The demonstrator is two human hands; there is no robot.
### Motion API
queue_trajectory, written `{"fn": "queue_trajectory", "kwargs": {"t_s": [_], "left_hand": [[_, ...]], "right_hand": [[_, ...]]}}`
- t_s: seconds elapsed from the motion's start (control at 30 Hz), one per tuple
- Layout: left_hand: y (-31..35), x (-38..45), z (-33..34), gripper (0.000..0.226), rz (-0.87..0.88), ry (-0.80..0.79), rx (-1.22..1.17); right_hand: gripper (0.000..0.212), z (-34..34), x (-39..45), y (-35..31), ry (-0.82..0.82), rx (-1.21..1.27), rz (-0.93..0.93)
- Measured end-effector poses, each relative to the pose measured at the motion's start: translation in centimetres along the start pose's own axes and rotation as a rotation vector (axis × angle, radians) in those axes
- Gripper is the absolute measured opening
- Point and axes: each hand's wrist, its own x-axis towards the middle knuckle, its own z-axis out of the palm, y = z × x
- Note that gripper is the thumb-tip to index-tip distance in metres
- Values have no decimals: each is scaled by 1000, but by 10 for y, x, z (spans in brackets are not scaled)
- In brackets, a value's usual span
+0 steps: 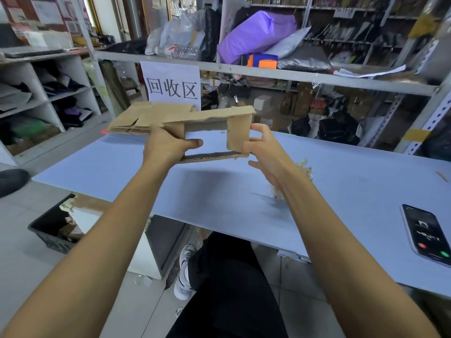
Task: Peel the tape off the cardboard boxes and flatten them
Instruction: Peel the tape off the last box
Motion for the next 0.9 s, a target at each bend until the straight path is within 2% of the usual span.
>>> {"fn": "queue_trajectory", "kwargs": {"t_s": [0.03, 0.1, 0.2, 0.23, 0.37, 0.43, 0.57, 0.7, 0.8, 0.9], "left_hand": [[1, -1, 3, 86, 8, 75, 78], [6, -8, 5, 62, 68, 147, 225], [12, -16, 6, 30, 187, 116, 165], [12, -15, 4, 30, 203, 76, 100], [12, -17, -4, 64, 205, -56, -69], [11, -16, -7, 63, 160, -80, -203], [7, -12, -13, 48, -12, -93, -525], [5, -14, -6, 52, 144, -189, -311], [0, -15, -4, 33, 129, -306, -194], [-12, -11, -4, 30, 217, -314, 19]], "right_hand": [[54, 4, 0, 0, 11, -4, -14], [56, 9, 2, -1, 85, -52, -42], [64, 14, 11, 0, 274, -215, -53], [62, 14, 12, -1, 311, -253, -63], [49, 9, 8, -5, 294, -274, -148], [45, 2, 8, -5, 264, -221, -162], [31, -8, 6, -1, 222, -71, -128], [19, -12, 4, 4, 159, 7, -75], [33, -16, 1, 5, 135, 212, -12], [46, -25, 5, 7, 155, 379, 24]]}}
